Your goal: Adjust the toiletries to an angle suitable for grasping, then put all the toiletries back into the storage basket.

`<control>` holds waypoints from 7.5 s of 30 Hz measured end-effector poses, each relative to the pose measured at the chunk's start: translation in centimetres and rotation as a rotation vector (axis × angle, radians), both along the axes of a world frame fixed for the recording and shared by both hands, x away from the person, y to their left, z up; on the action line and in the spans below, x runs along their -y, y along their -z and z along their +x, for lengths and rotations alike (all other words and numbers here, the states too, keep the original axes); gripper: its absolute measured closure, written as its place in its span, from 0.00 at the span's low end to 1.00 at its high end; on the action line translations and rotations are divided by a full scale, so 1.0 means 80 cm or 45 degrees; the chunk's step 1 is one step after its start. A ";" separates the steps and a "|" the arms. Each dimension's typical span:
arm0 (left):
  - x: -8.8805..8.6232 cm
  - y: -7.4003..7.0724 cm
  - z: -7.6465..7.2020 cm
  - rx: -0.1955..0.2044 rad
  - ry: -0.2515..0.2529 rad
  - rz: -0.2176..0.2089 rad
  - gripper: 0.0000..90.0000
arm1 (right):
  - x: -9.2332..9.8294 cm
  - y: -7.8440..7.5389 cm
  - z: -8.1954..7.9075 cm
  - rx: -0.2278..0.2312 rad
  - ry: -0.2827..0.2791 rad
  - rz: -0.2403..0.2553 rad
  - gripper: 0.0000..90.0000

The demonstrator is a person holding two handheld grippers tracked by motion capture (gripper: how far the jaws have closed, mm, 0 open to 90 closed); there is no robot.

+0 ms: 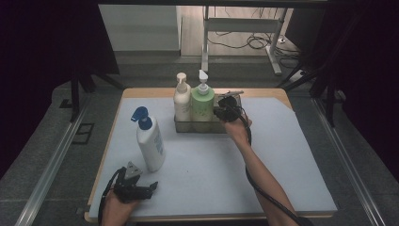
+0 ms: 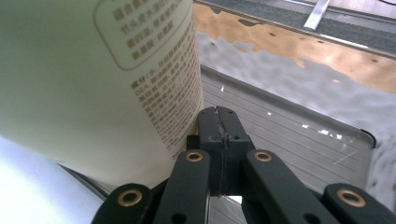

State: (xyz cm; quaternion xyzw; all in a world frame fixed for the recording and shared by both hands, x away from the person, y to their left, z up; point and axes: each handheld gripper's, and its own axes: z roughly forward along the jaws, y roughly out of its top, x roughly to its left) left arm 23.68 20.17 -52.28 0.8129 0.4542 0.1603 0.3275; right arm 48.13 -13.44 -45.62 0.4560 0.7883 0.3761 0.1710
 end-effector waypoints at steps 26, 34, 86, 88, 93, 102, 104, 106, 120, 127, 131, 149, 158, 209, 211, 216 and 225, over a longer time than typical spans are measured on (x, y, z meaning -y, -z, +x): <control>0.000 0.000 0.000 0.000 0.002 0.001 0.14 | -0.007 0.000 -0.003 0.004 -0.021 -0.067 0.93; 0.000 0.000 0.000 0.001 0.001 0.002 0.14 | 0.003 -0.010 -0.009 0.029 -0.028 -0.083 0.69; 0.000 0.000 0.000 0.000 0.001 -0.001 0.14 | 0.082 -0.038 -0.165 0.070 -0.324 -0.088 0.00; 0.000 0.000 0.000 0.000 0.001 -0.001 0.14 | 0.089 -0.036 -0.171 0.071 -0.318 -0.092 0.00; 0.000 0.000 0.000 -0.001 0.001 0.000 0.14 | 0.109 -0.024 -0.190 0.060 -0.305 -0.106 0.00; 0.001 0.000 0.000 -0.002 0.001 0.001 0.14 | 0.137 0.002 -0.219 0.030 -0.259 -0.113 0.00; 0.001 0.000 0.000 -0.003 0.001 0.001 0.14 | 0.140 0.009 -0.225 0.022 -0.258 -0.127 0.00; 0.001 0.000 0.000 -0.004 0.001 0.001 0.14 | 0.143 0.018 -0.229 0.012 -0.260 -0.138 0.00; 0.001 -0.005 0.000 0.000 0.014 0.029 0.17 | 0.164 0.070 -0.232 -0.058 -0.220 -0.140 0.00; -0.004 -0.015 -0.004 0.018 0.006 -0.002 0.31 | 0.167 0.082 -0.233 -0.050 -0.212 -0.139 0.00; -0.013 -0.021 -0.006 0.002 0.004 -0.057 0.48 | 0.167 0.082 -0.233 -0.046 -0.213 -0.137 0.00; -0.036 -0.024 0.025 -0.057 -0.088 -0.031 0.99 | 0.167 0.083 -0.234 -0.043 -0.211 -0.136 0.00; -0.035 -0.025 0.048 -0.033 -0.081 -0.030 0.99 | 0.168 0.083 -0.234 -0.039 -0.211 -0.136 0.00; 0.031 -0.021 0.068 -0.011 0.085 0.028 0.99 | 0.167 0.083 -0.234 -0.040 -0.213 -0.138 0.00; 0.035 -0.020 0.068 -0.013 0.090 0.018 0.99 | 0.167 0.083 -0.234 -0.039 -0.213 -0.139 0.00; 0.041 -0.019 0.070 -0.019 0.116 -0.004 0.98 | 0.167 0.083 -0.234 -0.039 -0.213 -0.139 0.00; 0.051 -0.016 0.071 -0.022 0.147 -0.002 0.97 | 0.167 0.083 -0.234 -0.039 -0.211 -0.146 0.00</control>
